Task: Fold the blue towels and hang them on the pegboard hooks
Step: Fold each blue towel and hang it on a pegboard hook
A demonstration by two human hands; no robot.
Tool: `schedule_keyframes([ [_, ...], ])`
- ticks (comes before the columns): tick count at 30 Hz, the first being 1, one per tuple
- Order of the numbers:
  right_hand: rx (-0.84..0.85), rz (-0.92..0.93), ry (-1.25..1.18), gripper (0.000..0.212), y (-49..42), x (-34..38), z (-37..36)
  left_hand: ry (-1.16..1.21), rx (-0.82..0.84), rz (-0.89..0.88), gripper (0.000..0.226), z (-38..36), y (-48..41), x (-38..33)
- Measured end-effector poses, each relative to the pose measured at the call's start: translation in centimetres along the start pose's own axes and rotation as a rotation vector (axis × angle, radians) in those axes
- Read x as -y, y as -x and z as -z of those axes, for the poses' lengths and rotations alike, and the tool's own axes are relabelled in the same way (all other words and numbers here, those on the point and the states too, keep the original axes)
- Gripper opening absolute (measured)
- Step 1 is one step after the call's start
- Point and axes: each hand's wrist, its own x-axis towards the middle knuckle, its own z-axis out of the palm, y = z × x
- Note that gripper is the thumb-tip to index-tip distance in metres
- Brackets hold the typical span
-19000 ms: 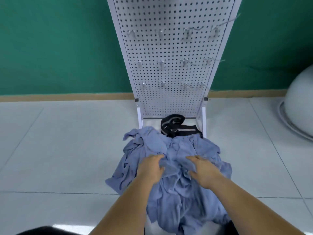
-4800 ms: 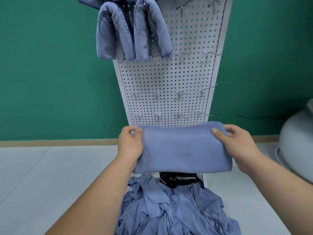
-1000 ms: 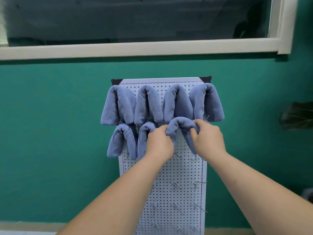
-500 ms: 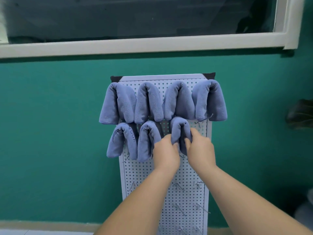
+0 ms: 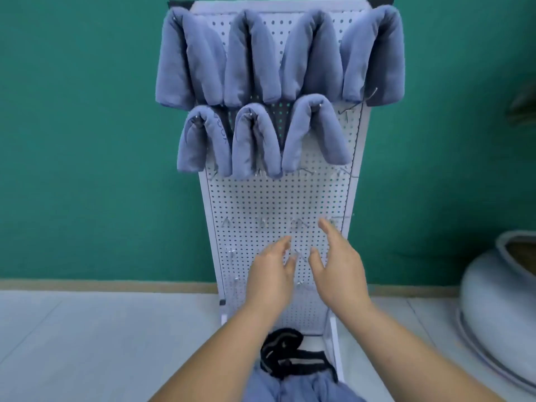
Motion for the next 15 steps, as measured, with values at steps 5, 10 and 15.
schedule_keyframes([
  [5, 0.247, -0.148, 0.060, 0.066, 10.5, -6.8, -4.3, -0.102, 0.307, 0.195, 0.053, -3.8, 10.2, 10.8],
  [10, 0.630, -0.238, 0.210, 0.061, 20.1, -13.6, -7.7, -0.208, 0.548, 0.386, 0.056, -5.6, 18.8, 18.4],
  [15, 1.024, -0.293, 0.449, 0.062, 27.7, -18.0, -9.3, -0.212, 0.676, 0.473, 0.055, -6.8, 26.1, 21.9],
])
